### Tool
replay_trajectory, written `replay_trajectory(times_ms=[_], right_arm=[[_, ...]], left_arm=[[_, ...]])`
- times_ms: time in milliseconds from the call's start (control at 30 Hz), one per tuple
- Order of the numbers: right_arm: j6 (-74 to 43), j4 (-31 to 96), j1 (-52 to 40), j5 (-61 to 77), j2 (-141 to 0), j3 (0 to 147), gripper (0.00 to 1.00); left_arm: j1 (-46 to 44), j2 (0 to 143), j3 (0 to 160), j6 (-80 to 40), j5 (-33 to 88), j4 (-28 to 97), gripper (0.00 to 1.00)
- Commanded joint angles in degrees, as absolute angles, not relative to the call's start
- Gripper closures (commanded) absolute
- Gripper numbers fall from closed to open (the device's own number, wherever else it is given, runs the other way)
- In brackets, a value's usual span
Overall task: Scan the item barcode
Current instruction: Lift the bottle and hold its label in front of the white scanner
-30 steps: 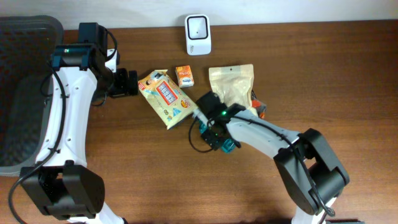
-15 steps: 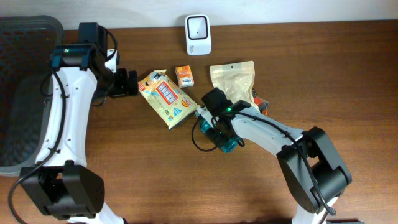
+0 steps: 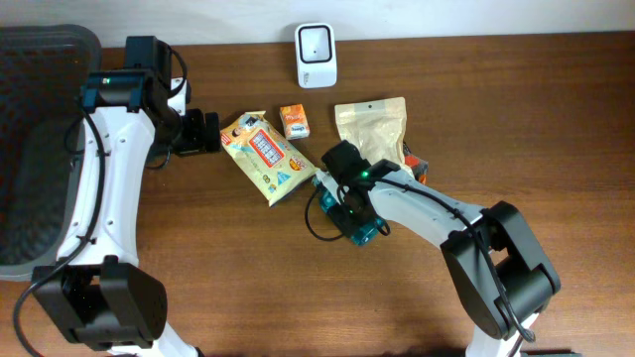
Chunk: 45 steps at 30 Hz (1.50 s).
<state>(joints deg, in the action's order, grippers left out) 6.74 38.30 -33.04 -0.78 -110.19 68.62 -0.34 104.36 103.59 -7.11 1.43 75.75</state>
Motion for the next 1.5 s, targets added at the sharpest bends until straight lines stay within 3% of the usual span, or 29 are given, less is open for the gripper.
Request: replay_trajectory(times_ms=[0, 533, 1100, 1467], right_arm=[[3.68, 39.57, -32.91, -0.60, -111.46, 70.96, 0.48], [-3.55, 44.93, -27.33, -0.64, -111.46, 88.66, 0.51], [-13.19, 11.55, -22.46, 0.71, -115.24, 94.02, 0.55], [-13.96, 21.47, -20.08, 3.05, -135.87, 129.25, 0.59]], left_arm=[[-0.32, 103.37, 103.42, -7.03, 1.23, 75.66, 0.01], [-0.32, 103.37, 103.42, -7.03, 1.23, 75.66, 0.01], [-0.32, 103.37, 103.42, -7.03, 1.23, 75.66, 0.01], [-0.32, 103.37, 103.42, -7.03, 1.23, 75.66, 0.01]])
